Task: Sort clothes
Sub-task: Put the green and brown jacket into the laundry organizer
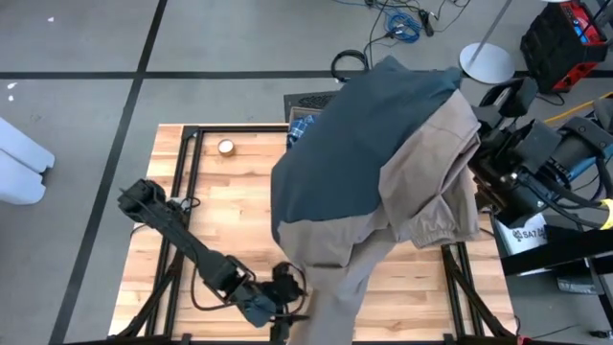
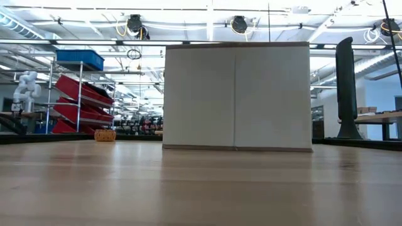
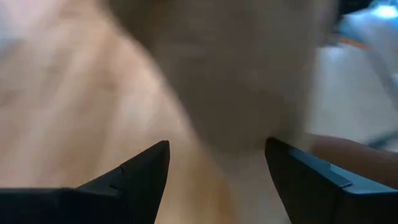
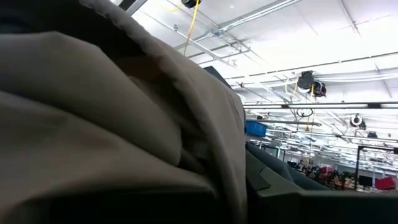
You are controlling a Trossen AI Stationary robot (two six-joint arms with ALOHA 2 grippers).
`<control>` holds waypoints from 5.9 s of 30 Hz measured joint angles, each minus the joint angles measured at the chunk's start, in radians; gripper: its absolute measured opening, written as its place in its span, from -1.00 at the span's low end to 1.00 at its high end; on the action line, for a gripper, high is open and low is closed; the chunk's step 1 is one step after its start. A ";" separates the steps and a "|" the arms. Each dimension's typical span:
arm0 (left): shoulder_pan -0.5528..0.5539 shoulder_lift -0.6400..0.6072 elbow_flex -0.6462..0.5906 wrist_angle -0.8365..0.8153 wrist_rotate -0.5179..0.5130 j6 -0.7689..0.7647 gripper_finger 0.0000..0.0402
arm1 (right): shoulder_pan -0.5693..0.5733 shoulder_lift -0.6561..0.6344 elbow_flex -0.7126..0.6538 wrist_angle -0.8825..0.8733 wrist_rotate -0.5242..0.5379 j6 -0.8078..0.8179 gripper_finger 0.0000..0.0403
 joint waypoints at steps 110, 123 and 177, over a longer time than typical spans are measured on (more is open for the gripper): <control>0.993 0.254 0.836 -0.705 0.529 0.987 -1.00 | -0.871 -0.126 0.000 -1.012 -0.632 0.876 -0.97; 1.053 -0.184 0.161 -0.373 0.657 0.875 -0.99 | -0.867 -0.043 -0.061 -0.898 -0.743 0.947 -0.97; 0.996 -0.688 -0.522 -0.219 0.208 0.923 0.12 | -0.917 -0.035 -0.084 -0.982 -0.740 0.963 -0.97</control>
